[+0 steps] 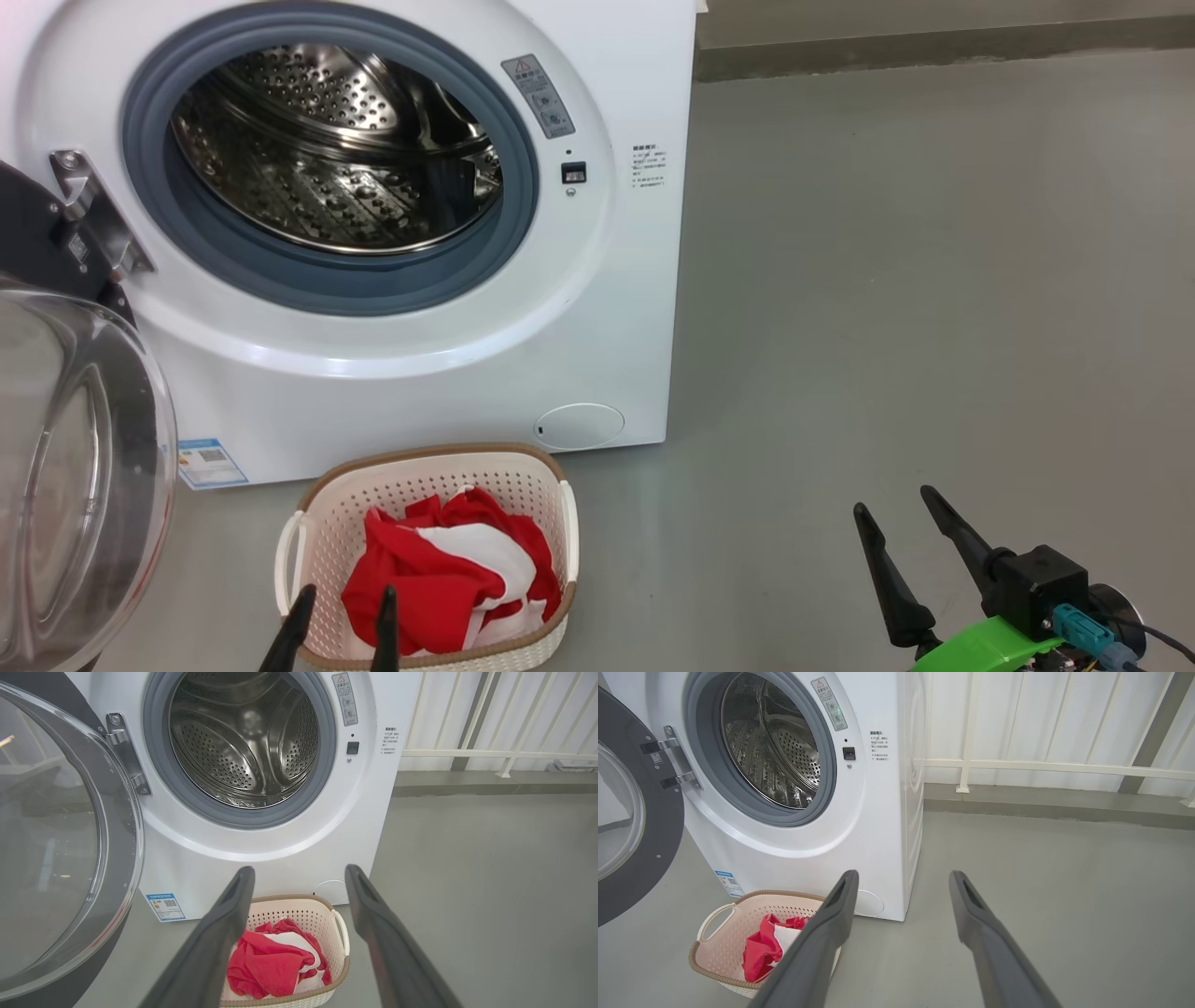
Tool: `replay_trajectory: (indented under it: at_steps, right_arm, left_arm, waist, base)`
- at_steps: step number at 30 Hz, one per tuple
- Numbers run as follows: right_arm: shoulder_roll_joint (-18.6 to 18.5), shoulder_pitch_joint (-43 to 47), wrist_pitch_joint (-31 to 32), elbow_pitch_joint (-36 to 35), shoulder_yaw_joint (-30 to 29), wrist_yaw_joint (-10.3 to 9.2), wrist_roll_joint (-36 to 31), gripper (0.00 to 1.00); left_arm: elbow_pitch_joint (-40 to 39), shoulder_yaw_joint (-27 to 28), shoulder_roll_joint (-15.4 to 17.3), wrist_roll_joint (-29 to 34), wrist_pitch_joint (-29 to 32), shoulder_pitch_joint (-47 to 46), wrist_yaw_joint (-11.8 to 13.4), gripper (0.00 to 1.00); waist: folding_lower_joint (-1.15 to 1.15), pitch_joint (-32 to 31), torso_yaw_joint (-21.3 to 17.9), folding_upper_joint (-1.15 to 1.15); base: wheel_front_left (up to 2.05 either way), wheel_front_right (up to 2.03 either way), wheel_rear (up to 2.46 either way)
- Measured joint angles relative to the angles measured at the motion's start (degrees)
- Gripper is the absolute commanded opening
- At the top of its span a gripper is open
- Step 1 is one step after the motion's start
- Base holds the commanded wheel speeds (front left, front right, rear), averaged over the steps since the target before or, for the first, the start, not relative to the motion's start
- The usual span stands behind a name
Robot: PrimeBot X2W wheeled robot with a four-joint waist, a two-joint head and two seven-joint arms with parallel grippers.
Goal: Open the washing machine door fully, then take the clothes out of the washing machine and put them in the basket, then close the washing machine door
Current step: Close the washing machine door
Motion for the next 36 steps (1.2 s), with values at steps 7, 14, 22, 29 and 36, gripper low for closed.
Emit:
replay_trajectory:
  at_steps: [7,14,22,29,36]
  right_arm:
    - [0.00,0.00,0.00,-0.01,-0.04,0.00,0.00,1.00]
    - [0.00,0.00,0.00,-0.07,-0.43,0.00,0.00,1.00]
    - [0.00,0.00,0.01,-0.64,-1.00,0.00,-0.09,1.00]
    - [0.00,-0.01,0.03,-1.30,-0.91,0.00,-0.19,1.00]
    - [0.01,-0.01,0.03,-1.12,-0.10,0.00,-0.18,1.00]
  left_arm:
    - [-0.03,-0.07,0.10,-0.10,0.00,0.00,0.51,1.00]
    - [-0.03,-0.21,0.40,-0.40,-0.04,0.00,0.79,1.00]
    - [-0.09,-0.36,0.46,-0.68,-0.56,-0.40,1.02,1.00]
    - [-0.47,0.21,0.70,-0.97,-0.59,-0.62,1.89,1.00]
    - [-1.16,0.91,1.34,-1.18,-0.41,-0.57,2.66,1.00]
  waist:
    - [0.00,0.14,0.16,0.00]
    - [0.00,0.17,0.70,0.00]
    - [0.00,0.20,3.08,0.00]
    - [0.00,0.00,7.29,0.00]
    - [0.00,-0.51,12.88,0.00]
  base:
    - [0.00,0.00,0.00]
    - [0.00,0.00,0.00]
    - [0.00,0.00,0.00]
    - [0.00,0.00,0.00]
    - [0.00,0.00,0.00]
